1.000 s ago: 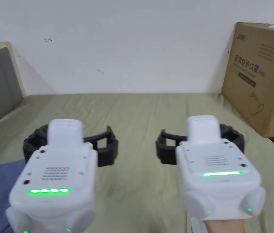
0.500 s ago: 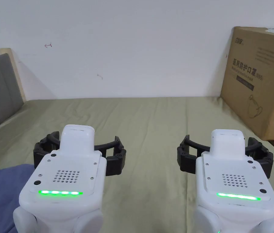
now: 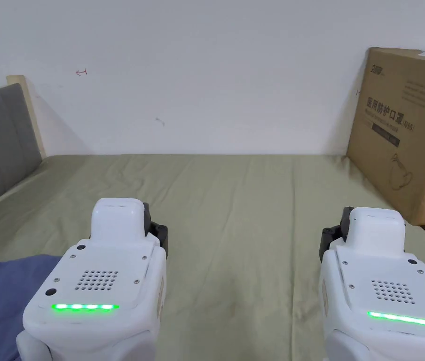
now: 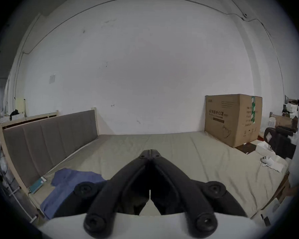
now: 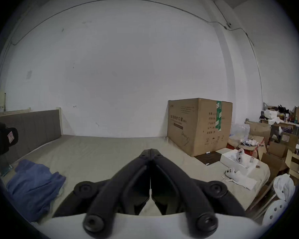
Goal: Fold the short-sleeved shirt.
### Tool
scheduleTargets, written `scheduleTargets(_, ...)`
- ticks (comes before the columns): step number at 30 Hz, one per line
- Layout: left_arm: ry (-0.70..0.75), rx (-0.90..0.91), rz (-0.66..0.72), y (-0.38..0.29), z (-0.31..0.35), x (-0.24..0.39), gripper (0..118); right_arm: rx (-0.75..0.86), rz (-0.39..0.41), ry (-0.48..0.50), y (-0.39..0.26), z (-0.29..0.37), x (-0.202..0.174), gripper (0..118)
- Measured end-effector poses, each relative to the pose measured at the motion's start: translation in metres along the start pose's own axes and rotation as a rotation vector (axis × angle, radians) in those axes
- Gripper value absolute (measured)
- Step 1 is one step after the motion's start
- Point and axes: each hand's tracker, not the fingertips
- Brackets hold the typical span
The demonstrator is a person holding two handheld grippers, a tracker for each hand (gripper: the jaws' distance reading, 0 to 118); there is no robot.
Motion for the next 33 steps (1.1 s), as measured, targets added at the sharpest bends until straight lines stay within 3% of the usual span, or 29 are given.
scheduleTargets(7, 0.086, 0.006, 0.015, 0.008, 0.01, -0.026, 0, -0.008, 0.017, 0.104, 0.01, -0.008, -0.028, 0)
scheduleTargets(16, 0.423, -0.026, 0.037, 0.014, 0.067, -0.121, 0, -0.041, 0.011, 0.447, 0.014, -0.01, -0.125, 0)
scheduleTargets(21, 0.526, -0.055, 0.051, 0.01, 0.094, -0.15, 0, -0.081, 0.015, 0.594, 0.008, -0.003, -0.17, 0)
scheduleTargets(27, 0.542, -0.107, 0.064, 0.0, 0.085, -0.162, 0, -0.103, 0.045, 0.634, 0.001, -0.002, -0.186, 0)
scheduleTargets(33, 0.462, -0.309, 0.168, -0.039, 0.012, -0.182, 0, -0.181, 0.046, 0.626, -0.013, -0.023, -0.185, 0)
